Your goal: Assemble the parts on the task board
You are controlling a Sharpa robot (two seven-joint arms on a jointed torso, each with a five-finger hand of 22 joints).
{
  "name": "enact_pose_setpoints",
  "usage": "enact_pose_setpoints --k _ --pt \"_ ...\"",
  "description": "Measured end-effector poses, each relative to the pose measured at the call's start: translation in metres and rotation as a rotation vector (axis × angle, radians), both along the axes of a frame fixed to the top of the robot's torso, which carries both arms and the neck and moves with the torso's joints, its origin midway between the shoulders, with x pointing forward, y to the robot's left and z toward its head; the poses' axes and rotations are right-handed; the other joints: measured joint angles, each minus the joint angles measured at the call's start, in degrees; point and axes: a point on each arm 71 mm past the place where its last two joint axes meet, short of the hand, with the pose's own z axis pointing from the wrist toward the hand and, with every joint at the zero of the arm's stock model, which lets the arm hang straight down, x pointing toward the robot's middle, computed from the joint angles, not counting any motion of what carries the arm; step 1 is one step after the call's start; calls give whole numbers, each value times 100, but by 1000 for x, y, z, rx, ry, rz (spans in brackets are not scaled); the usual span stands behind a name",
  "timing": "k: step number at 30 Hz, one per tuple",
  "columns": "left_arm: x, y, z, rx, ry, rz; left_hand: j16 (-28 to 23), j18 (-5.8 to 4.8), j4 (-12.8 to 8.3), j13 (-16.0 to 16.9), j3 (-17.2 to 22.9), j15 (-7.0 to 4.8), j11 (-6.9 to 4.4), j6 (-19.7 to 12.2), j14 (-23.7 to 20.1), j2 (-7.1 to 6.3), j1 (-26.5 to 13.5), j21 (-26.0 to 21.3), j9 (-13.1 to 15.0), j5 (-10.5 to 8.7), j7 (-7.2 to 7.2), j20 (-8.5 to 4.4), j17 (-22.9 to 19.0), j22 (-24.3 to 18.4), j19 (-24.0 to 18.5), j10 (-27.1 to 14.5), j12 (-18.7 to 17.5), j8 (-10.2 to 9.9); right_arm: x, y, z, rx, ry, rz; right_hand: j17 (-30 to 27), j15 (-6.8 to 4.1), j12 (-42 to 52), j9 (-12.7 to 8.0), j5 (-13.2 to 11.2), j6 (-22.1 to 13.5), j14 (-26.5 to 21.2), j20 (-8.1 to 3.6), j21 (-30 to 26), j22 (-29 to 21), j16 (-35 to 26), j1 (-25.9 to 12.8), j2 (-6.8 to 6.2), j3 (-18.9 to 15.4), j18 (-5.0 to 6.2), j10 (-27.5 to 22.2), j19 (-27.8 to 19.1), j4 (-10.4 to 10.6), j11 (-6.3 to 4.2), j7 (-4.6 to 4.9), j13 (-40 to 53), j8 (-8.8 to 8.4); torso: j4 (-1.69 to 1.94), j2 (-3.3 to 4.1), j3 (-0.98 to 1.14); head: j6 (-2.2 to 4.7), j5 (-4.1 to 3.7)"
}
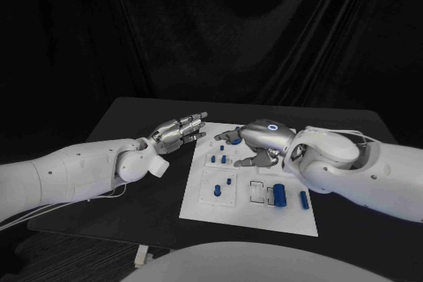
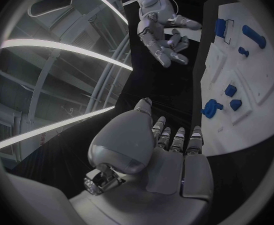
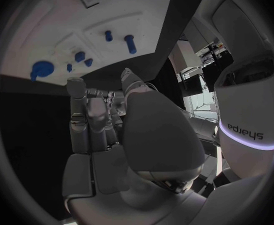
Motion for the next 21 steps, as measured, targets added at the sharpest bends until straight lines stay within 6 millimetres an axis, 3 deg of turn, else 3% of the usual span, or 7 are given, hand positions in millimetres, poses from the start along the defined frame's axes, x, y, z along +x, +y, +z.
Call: enact_pose_setpoints --k 2,4,7,10,13,17,21 --pt "0 1 0 0 0 1 0 0 0 0 0 0 0 0 0 0 0 0 0 0 0 0 0 0 0 0 0 0 5 -10 17 17 -24 -21 23 -9 144 107 27 801 9 -14 50 0 19 14 74 40 -1 84 18 -66 -17 180 0 183 -1 0 0 0 -25" --pt "0 1 0 1 0 2 0 0 0 0 0 0 0 0 0 0 0 0 0 0 0 0 0 7 0 0 0 0 11 -22 31 32 -32 -52 17 -9 274 182 98 1328 9 -17 51 0 20 33 122 63 -1 204 22 -163 -39 271 7 321 0 0 0 0 -53" --pt "0 1 0 1 0 2 0 0 0 1 0 0 0 0 0 0 0 0 0 0 0 0 1 9 0 0 0 0 15 -42 41 41 -12 -103 -22 -9 491 235 394 1690 9 -34 51 -1 20 201 284 194 -1 451 39 -402 -77 377 35 428 0 -1 0 0 -92" --pt "0 1 0 1 0 3 0 0 0 1 0 0 0 0 0 0 0 0 0 0 0 0 1 9 0 0 0 0 20 -62 43 32 27 -161 102 -33 629 275 604 1980 113 -40 365 -1 89 358 315 365 -1 678 182 -570 -109 465 45 512 0 -2 0 0 -119" --pt "0 2 0 1 0 4 0 0 0 1 0 0 0 0 0 0 0 0 0 0 0 0 2 8 0 0 0 0 21 -78 37 8 75 -208 307 -139 1200 296 608 2190 264 -110 757 -1 239 386 319 478 -2 1428 319 -636 -315 514 293 516 0 -8 -3 0 -129" --pt "-1 2 0 2 0 5 0 0 0 2 0 0 0 0 0 0 0 0 0 0 0 0 2 14 0 0 0 0 17 -97 16 -48 159 -270 327 -347 2804 350 419 2687 347 -307 806 -1 245 -6 275 483 -2 1637 370 -496 -596 428 1383 561 0 -21 -9 0 -147" --pt "0 2 0 2 0 4 0 0 0 2 0 0 0 0 0 0 0 0 0 0 0 0 1 14 0 0 0 0 14 -110 -5 -112 228 -332 606 -450 5813 598 151 3194 495 -393 1038 -1 382 -843 366 202 -17 3056 493 -188 -727 238 5207 672 0 -24 -12 0 -183"
